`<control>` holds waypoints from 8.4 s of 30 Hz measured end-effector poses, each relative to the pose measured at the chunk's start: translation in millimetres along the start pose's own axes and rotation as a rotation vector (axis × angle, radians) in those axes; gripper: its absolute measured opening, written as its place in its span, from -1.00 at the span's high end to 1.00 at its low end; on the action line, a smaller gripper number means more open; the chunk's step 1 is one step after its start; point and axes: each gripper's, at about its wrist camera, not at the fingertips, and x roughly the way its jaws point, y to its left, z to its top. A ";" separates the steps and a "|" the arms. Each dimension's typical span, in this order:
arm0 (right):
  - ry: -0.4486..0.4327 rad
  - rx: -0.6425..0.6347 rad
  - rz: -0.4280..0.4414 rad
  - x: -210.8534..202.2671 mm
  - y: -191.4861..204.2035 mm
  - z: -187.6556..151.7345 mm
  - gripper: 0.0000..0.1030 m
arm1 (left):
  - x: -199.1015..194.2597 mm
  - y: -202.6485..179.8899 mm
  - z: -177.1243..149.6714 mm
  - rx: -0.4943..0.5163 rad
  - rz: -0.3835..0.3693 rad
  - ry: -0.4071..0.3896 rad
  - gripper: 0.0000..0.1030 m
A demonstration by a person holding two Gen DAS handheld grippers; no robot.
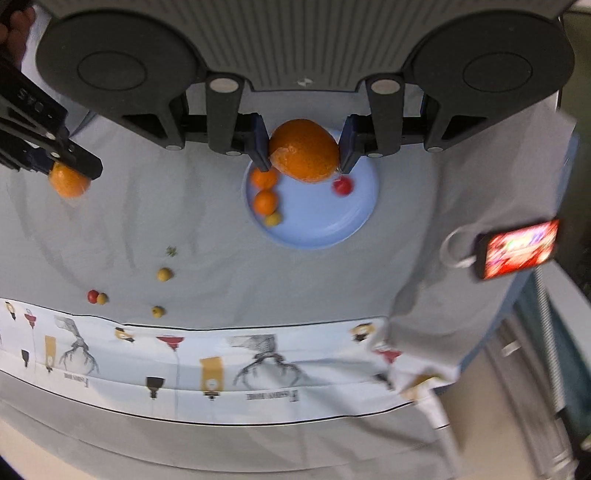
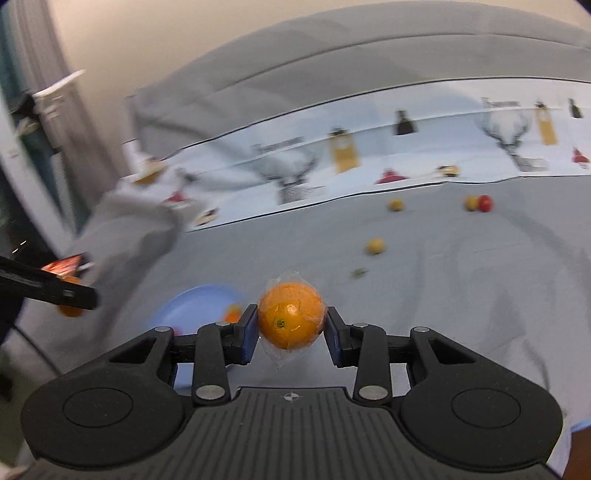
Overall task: Organize fruits
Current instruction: 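Carry both mandarins to the blue plate and open both tools to release, then lift both tools away from the plate, then grasp a yellow fruit with the left tool while the right tool grasps another yellow fruit, then carry both yellow fruits to the blue plate and open both tools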
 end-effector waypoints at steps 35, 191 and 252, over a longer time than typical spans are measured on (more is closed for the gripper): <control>-0.047 -0.387 0.030 -74.0 145.9 -29.1 0.24 | -71.1 85.4 -85.9 -0.174 -0.052 -0.104 0.16; -0.153 0.275 -0.489 109.6 -156.8 42.3 -0.99 | 144.8 -123.5 92.9 0.176 -0.094 0.009 -0.99; 0.153 0.067 -0.037 52.6 -44.1 -10.6 0.48 | 68.1 -26.0 -1.7 0.031 -0.054 0.168 0.45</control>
